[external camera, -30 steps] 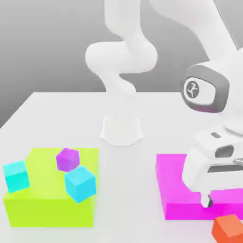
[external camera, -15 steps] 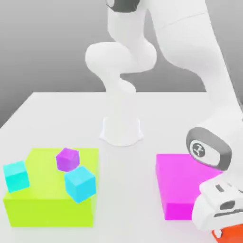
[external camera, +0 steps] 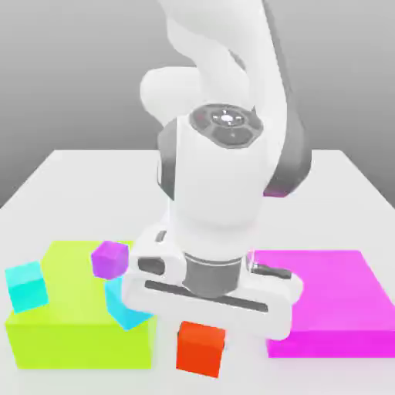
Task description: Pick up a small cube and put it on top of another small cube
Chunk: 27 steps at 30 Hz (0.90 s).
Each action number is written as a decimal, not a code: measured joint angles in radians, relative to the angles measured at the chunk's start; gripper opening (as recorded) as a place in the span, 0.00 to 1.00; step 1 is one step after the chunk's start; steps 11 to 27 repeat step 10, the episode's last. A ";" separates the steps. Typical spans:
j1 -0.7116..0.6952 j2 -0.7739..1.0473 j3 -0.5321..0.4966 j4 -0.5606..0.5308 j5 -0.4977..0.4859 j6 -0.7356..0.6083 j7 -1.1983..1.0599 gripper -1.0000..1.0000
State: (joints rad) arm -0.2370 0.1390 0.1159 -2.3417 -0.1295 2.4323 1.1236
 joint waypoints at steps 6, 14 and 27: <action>-0.315 -0.177 -0.164 -0.079 0.116 -0.056 -0.036 0.00; -0.322 -0.127 -0.158 -0.111 0.133 0.032 -0.039 1.00; -0.322 -0.127 -0.158 -0.111 0.133 0.032 -0.039 1.00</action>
